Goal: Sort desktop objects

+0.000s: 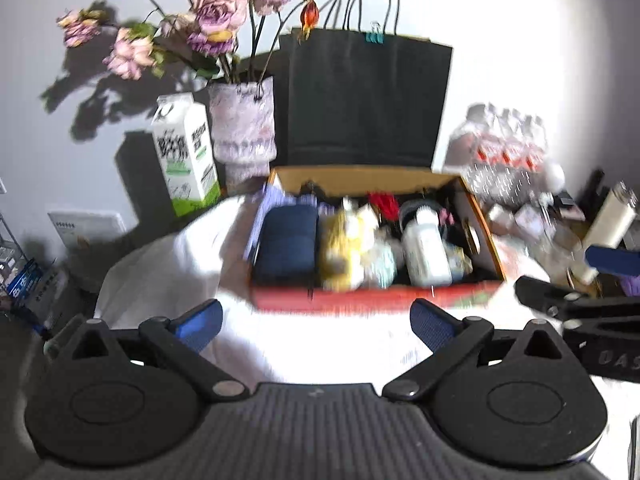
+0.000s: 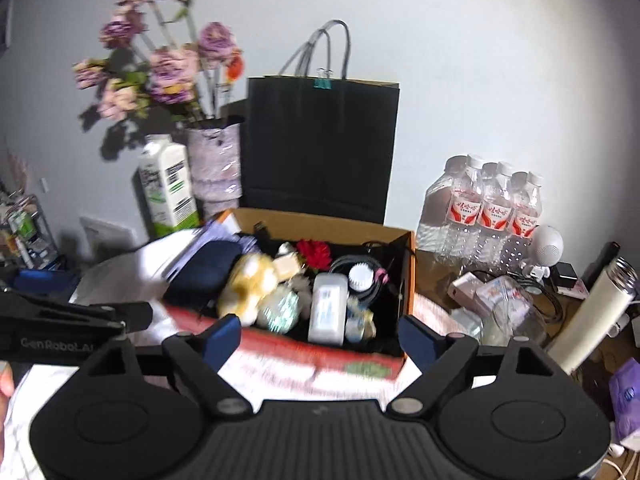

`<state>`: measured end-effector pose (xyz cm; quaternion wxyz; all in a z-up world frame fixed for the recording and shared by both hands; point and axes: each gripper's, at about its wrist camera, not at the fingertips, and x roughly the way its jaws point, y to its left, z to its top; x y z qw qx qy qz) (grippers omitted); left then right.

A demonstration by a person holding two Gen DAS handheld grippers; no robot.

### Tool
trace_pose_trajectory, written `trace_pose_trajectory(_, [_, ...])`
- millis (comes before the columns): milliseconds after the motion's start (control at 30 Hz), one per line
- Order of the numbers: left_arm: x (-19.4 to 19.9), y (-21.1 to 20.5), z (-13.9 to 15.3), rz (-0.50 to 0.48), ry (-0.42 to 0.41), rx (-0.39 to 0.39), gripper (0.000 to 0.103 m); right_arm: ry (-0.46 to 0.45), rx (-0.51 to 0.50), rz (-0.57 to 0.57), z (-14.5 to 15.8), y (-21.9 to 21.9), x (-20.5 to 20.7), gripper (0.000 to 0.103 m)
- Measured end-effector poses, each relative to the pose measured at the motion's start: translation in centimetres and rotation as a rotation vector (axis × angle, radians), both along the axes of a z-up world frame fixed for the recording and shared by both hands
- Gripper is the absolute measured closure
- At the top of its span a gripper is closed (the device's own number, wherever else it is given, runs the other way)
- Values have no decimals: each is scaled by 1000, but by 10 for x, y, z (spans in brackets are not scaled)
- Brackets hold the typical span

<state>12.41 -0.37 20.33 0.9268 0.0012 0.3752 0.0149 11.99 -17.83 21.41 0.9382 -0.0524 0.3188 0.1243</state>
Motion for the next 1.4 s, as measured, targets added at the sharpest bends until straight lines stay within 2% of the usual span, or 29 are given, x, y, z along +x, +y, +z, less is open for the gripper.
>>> trace_pose_trajectory(167, [-90,6,-25,-2,-19,40,0,30,47,84,-18,-17,-82,15])
trace_pose_trajectory(267, [-143,14,-46,-33,-19,13,0,50,77,140,-38,-28,-134,15])
trace_pose_trajectory(367, [-192,25,-67,-19,-23,-31,0,49,116,164,-58,-41,-184,15])
trace_pose_trajectory(500, [-255,33,-97,-7,-112,-41,0,-21,176,137,-88,-62,-243,12])
trace_pose_trajectory(600, [-286,36,-125,39,-130,-50,0,-64,166,57,-114,-73,-274,5])
trace_pose_trajectory(667, [-297,37,-139,59,-134,-68,0,-71,174,20,-130,-79,-281,5])
trace_pose_trajectory(767, [-297,26,-150,49,-186,-40,0,-100,229,-2,-147,-80,-273,5])
trace_pose_trajectory(900, [-265,5,-155,-35,-250,-4,0,-119,190,-12,-165,-59,-239,5])
trace_pose_trajectory(1000, [-230,-2,-159,-31,-283,31,0,-126,163,-28,-176,-43,-211,5])
trace_pose_trajectory(1133, [-187,1,-169,-61,-237,-27,0,-135,47,-8,-186,-21,-178,5])
trace_pose_trajectory(1200, [-172,3,-176,-26,-209,-16,0,-141,21,-1,-188,-16,-166,5])
trace_pose_trajectory(1400, [-151,9,-192,-25,-158,-49,0,-65,104,-16,-200,-22,-133,5])
